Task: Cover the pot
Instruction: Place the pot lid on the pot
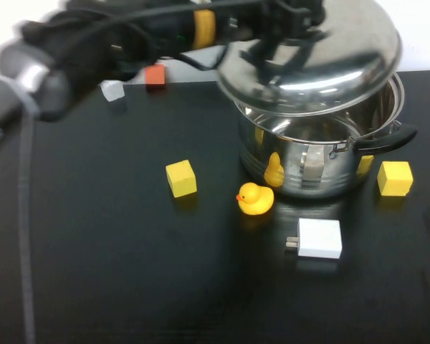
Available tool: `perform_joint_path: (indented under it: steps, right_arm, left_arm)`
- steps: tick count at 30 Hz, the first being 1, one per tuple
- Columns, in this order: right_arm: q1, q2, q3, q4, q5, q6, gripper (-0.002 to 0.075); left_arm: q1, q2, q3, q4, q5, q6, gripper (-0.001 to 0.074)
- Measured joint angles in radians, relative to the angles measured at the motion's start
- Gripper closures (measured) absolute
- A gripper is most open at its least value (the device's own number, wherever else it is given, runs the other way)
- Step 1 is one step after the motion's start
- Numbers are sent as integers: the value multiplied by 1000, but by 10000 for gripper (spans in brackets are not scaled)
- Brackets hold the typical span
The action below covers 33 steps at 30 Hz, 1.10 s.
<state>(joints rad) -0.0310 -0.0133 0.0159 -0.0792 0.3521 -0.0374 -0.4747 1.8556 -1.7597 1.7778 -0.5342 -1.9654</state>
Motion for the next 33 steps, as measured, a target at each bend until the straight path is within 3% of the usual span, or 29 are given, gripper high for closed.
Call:
perform_joint_path:
  steps: [8, 21, 33]
  right_arm:
    - [0, 0, 0, 0, 0, 0, 728]
    - [0, 0, 0, 0, 0, 0, 728]
    - [0, 0, 0, 0, 0, 0, 728]
  left_arm:
    - [-89, 135, -82, 0, 151, 102, 401]
    - [-95, 171, -85, -9, 222, 188, 401]
    - [-95, 171, -86, -11, 207, 154, 401]
